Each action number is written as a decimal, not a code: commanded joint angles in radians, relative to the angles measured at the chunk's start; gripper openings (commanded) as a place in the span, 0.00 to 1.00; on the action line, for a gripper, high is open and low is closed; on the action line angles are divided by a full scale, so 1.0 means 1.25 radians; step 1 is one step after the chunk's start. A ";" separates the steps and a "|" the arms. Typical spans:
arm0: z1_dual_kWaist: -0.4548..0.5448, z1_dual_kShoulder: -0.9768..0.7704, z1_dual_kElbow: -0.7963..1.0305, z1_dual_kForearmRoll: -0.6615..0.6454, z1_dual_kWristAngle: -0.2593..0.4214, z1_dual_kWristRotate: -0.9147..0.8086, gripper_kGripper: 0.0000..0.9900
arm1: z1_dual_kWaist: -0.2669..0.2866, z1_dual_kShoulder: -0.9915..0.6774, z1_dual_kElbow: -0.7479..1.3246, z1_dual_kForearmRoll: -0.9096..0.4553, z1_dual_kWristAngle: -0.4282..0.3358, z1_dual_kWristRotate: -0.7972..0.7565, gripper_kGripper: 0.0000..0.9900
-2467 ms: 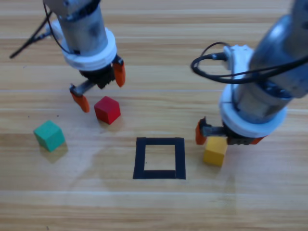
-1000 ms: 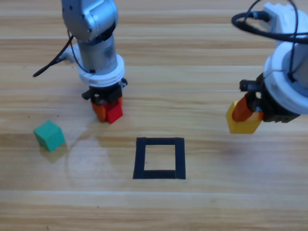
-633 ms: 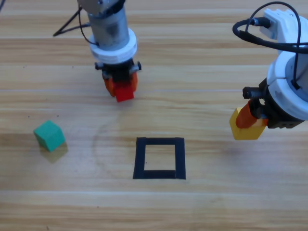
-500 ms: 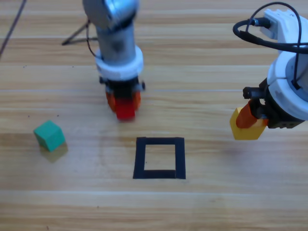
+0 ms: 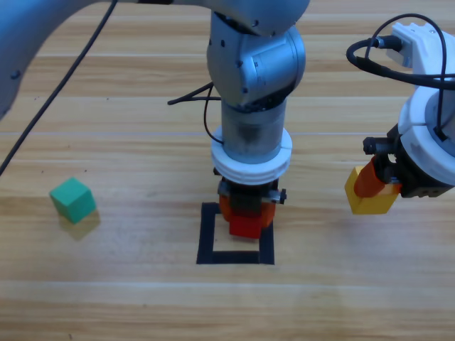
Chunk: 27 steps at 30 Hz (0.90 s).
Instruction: Stack the blocks in the rectangular block: red at the bottom, yellow in the middle, green on top
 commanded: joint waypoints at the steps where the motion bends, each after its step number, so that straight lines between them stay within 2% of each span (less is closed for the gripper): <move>1: -0.007 -0.035 0.063 -0.046 0.002 -0.069 0.09 | 0.016 -0.006 0.017 0.016 0.008 -0.003 0.00; 8: -0.007 -0.142 0.290 -0.207 -0.011 -0.176 0.09 | 0.016 0.004 0.014 0.016 0.013 -0.006 0.00; 27: -0.007 -0.095 0.272 -0.239 -0.008 -0.148 0.10 | 0.016 0.012 0.012 0.016 0.013 -0.014 0.00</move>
